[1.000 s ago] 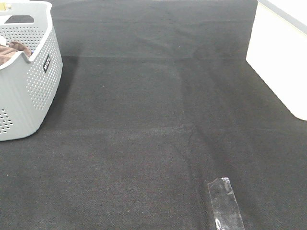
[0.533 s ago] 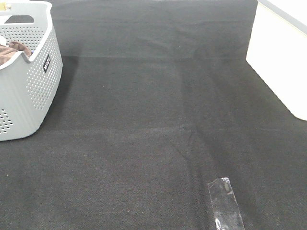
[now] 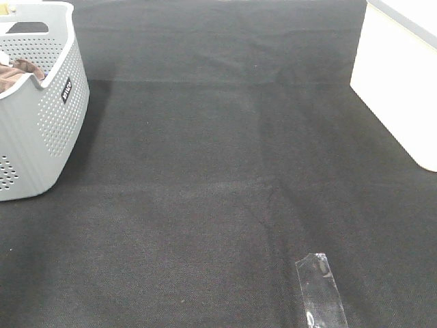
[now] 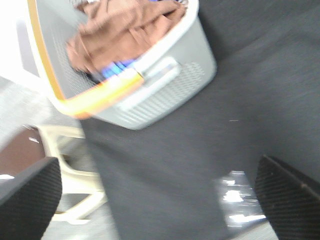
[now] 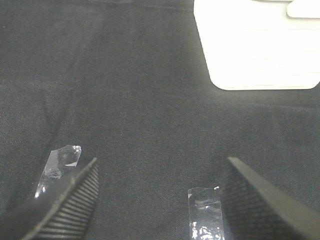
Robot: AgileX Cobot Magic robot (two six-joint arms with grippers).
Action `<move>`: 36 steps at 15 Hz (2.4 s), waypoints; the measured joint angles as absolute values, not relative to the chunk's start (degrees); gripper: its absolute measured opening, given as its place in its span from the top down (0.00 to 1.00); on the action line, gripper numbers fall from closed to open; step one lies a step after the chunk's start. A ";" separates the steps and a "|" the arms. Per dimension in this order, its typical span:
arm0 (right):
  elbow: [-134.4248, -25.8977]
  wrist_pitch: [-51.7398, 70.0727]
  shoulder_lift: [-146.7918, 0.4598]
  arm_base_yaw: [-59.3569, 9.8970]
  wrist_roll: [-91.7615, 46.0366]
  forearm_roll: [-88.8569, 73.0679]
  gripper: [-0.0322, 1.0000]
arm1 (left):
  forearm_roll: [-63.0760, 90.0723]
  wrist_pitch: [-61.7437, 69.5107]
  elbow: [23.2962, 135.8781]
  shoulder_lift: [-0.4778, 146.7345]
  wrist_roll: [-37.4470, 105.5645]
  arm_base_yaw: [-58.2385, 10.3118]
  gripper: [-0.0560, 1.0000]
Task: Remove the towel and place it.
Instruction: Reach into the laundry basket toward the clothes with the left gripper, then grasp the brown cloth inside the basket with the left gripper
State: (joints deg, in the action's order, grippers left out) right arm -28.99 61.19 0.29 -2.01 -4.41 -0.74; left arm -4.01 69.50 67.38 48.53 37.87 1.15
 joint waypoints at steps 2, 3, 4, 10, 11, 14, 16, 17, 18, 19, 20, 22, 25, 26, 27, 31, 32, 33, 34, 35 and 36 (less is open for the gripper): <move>-28.99 61.19 0.29 -2.01 -4.41 -0.74 0.31 | -4.64 69.50 77.01 62.62 46.64 1.15 0.01; -28.99 61.19 0.29 -2.01 -4.41 -0.74 0.31 | -5.67 69.44 81.59 70.30 49.39 1.15 0.01; -28.99 61.19 0.29 -2.01 -4.41 -0.74 0.31 | -7.91 69.39 86.17 76.49 51.05 1.15 0.01; -28.99 61.19 0.29 -2.01 -4.41 -0.74 0.31 | -14.44 68.64 102.79 108.69 57.07 9.00 0.01; -28.99 61.19 0.29 -2.01 -4.41 -0.74 0.31 | -14.50 67.84 105.08 111.50 58.27 9.00 0.01; -28.99 61.19 0.29 -2.01 -4.41 -0.74 0.31 | -14.21 66.86 110.24 119.35 59.76 9.00 0.01; -28.99 61.19 0.29 -2.01 -4.41 -0.74 0.31 | -14.21 65.55 111.73 122.15 60.85 9.00 0.01; -28.99 61.19 0.29 -2.01 -4.41 -0.74 0.31 | -14.21 64.06 111.84 123.59 61.59 9.00 0.01; -28.99 61.19 0.29 -2.01 -4.41 -0.74 0.31 | -14.15 62.91 111.90 124.56 62.45 9.00 0.01; -28.99 61.19 0.29 -2.01 -4.41 -0.74 0.31 | -14.15 62.17 111.96 125.88 63.48 9.00 0.02; -28.99 61.19 0.29 -2.01 -4.41 -0.74 0.31 | -13.98 62.17 111.96 126.51 63.77 9.00 0.02; -28.99 61.19 0.29 -2.01 -4.41 -0.74 0.31 | -12.43 62.17 111.96 126.80 64.00 9.00 0.05; -28.99 61.19 0.29 -2.01 -4.41 -0.74 0.31 | -10.89 62.22 112.01 126.80 65.43 9.00 0.32; -28.99 61.19 0.29 -2.01 -4.41 -0.74 0.31 | -10.89 62.22 112.01 126.80 65.43 9.00 0.46; -28.99 61.19 0.29 -2.01 -4.41 -0.74 0.31 | -10.89 62.22 112.01 126.80 64.97 9.00 0.59; -28.99 61.19 0.29 -2.01 -4.41 -0.74 0.31 | -10.03 62.57 112.01 126.80 61.25 9.00 0.78; -28.99 61.19 0.29 -2.01 -4.41 -0.74 0.31 | -9.63 62.62 112.01 126.80 61.13 9.00 0.79; -28.99 61.19 0.29 -2.01 -4.41 -0.74 0.31 | -9.51 62.68 112.01 126.80 61.13 9.00 0.82; -28.99 61.19 0.29 -2.01 -4.41 -0.74 0.31 | -9.51 62.91 112.01 126.80 61.31 9.00 0.90; -28.99 61.19 0.29 -2.01 -4.41 -0.74 0.31 | -9.57 63.03 112.01 126.51 61.31 8.94 0.95; -28.99 61.19 0.29 -2.01 -4.41 -0.74 0.31 | -9.80 63.03 112.07 125.71 61.31 8.88 0.95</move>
